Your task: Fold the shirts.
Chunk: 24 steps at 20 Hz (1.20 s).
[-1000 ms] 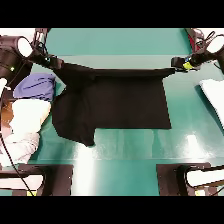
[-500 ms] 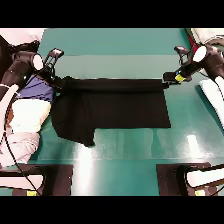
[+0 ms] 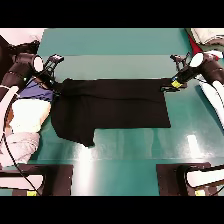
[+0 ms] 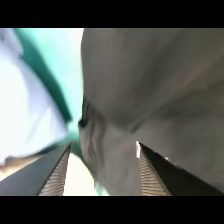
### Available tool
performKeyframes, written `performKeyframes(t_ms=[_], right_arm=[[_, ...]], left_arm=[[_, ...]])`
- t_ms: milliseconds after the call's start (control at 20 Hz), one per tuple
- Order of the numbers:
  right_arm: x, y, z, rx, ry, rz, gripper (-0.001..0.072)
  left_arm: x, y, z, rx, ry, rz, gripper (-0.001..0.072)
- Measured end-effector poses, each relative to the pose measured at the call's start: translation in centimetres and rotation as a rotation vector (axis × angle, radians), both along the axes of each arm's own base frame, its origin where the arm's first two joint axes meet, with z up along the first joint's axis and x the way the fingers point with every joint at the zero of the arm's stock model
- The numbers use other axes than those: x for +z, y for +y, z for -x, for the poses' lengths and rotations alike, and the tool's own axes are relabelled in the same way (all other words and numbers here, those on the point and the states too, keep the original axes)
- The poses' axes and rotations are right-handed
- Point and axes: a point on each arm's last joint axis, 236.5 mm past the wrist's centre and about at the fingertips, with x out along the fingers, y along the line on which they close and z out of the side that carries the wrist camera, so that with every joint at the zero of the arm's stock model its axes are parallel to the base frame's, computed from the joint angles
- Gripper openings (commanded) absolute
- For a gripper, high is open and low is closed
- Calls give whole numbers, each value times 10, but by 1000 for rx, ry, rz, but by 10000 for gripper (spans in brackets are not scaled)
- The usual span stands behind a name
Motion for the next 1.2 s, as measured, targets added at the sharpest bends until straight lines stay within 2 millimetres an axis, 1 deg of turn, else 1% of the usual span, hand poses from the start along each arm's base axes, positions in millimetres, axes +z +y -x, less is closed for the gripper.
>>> performKeyframes(t_ms=[200,300,400,500,650,800,950,1200], right_arm=[[18,-15,19,-31,2,-11,431],[25,-24,33,-50,-3,-14,431],[27,-32,45,-70,-13,-13,431],[26,-35,56,-85,-18,-13,431],[22,-37,69,-94,-12,-13,431],[20,-37,74,-98,-10,-17,431],[20,-32,75,-100,-10,-36,431],[21,-28,75,-98,-12,-57,430]], left_arm=[[18,13,28,85,34,13,496],[21,17,51,137,57,46,495],[18,16,78,186,81,94,495],[9,13,109,235,112,132,496],[-13,9,152,295,157,166,496],[-37,2,184,338,215,198,496],[-60,-10,201,374,246,253,496],[-85,-28,217,427,275,335,495]])
